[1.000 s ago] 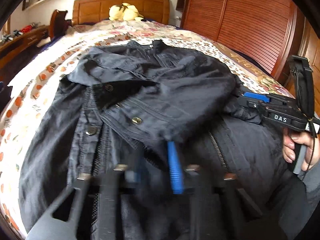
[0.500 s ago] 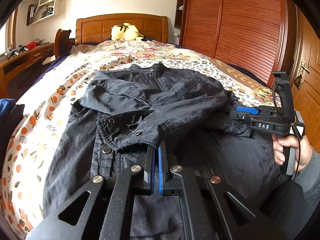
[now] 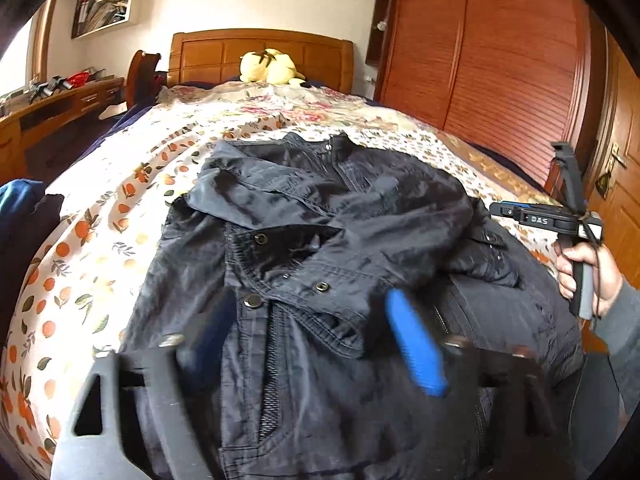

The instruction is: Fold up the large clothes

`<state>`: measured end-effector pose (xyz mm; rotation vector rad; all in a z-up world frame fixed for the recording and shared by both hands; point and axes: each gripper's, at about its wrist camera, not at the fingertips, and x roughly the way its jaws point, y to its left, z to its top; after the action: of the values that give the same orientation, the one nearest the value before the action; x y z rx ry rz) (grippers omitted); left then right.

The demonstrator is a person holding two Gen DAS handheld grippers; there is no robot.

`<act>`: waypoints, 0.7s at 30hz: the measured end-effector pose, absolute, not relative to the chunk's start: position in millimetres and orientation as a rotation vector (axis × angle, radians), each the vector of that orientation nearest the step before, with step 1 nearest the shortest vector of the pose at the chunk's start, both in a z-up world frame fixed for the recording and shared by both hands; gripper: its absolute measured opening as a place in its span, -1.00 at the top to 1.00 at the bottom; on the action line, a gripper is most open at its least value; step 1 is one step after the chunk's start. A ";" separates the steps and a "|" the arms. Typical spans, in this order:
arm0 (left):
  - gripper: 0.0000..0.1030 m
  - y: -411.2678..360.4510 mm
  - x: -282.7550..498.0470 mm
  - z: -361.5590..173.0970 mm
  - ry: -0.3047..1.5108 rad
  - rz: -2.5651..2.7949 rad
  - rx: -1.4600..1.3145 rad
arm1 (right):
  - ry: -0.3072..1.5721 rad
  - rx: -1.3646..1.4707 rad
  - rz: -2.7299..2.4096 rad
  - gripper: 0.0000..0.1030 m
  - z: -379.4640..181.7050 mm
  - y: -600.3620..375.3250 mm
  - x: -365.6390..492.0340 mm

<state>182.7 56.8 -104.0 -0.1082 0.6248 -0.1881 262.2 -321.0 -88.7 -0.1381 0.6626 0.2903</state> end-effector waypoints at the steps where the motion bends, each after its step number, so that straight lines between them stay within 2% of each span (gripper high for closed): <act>1: -0.60 59.2 183.2 -103.8 0.626 -0.187 -0.114 | 0.672 -0.144 0.280 0.21 -87.2 -322.3 272.7; 8: -0.60 73.8 183.1 -105.6 0.622 -0.139 -0.123 | 0.708 -0.182 0.269 0.21 -80.4 -307.1 341.9; 15: -0.60 84.5 182.1 -108.5 0.628 -0.108 -0.121 | 0.921 -0.251 0.281 0.21 -127.4 -291.7 404.6; 21: -0.60 90.1 181.1 -108.9 0.623 -0.094 -0.111 | 0.879 -0.284 0.264 0.18 -124.4 -287.9 398.7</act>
<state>181.1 90.1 -108.9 -0.1109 0.6232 -0.0940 398.7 -287.9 -124.4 -0.2839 0.8785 0.2635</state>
